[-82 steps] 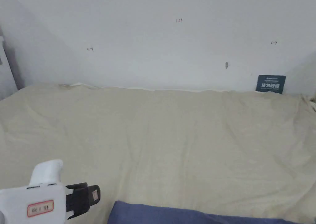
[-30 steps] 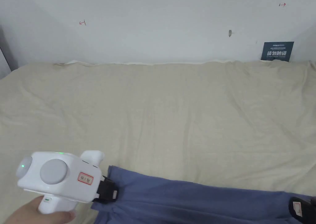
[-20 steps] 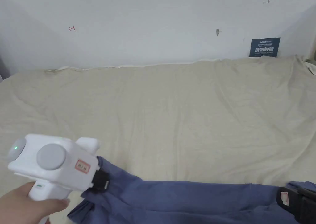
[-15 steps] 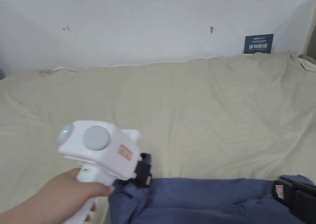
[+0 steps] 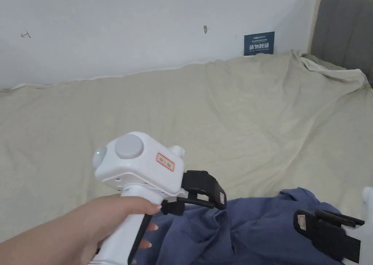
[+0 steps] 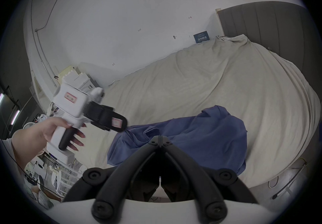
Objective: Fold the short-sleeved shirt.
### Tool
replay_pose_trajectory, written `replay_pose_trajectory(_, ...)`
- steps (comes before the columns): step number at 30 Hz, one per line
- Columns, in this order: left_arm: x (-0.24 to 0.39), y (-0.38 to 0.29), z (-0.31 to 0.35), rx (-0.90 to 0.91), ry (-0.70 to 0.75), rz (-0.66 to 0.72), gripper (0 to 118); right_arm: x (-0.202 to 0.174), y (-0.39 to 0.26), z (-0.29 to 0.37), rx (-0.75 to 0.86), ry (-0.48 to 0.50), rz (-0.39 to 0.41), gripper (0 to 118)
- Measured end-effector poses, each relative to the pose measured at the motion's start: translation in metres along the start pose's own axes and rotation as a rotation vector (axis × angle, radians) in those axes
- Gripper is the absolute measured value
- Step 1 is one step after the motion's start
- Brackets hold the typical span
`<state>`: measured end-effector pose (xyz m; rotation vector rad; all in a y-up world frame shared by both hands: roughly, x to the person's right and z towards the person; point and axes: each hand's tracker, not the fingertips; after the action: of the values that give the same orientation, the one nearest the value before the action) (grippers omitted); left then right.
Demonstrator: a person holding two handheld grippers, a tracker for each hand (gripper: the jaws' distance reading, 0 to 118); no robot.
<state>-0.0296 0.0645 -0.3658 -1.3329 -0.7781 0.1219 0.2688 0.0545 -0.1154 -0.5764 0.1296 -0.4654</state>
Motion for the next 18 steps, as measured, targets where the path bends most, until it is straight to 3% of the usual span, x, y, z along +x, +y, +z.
replay_pose_trajectory(5, -0.038, -0.015, 0.039, 0.067, 0.092, 0.098, 100, 0.003, -0.003, -0.009, -0.008, 0.025, -0.033, 0)
replay_pose_trajectory(7, -0.049, -0.019, 0.038, 0.043, 0.115, 0.104, 95, 0.002, -0.005, -0.013, -0.017, 0.034, -0.038, 0)
replay_pose_trajectory(8, -0.055, -0.022, 0.035, 0.047, 0.146, 0.100, 75, 0.000, -0.006, -0.015, -0.022, 0.038, -0.039, 0)
replay_pose_trajectory(10, -0.063, -0.027, 0.027, 0.068, 0.209, 0.100, 5, -0.001, -0.008, -0.018, -0.031, 0.045, -0.037, 0)
replay_pose_trajectory(11, -0.070, -0.026, 0.020, 0.077, 0.242, 0.105, 0, -0.002, -0.009, -0.019, -0.034, 0.048, -0.033, 0)
replay_pose_trajectory(14, -0.079, -0.031, -0.002, 0.038, 0.246, 0.108, 0, -0.006, -0.010, -0.019, -0.044, 0.049, -0.024, 0)
replay_pose_trajectory(18, -0.062, -0.040, -0.031, -0.031, 0.248, 0.004, 0, -0.008, -0.011, -0.019, -0.057, 0.049, -0.016, 0)
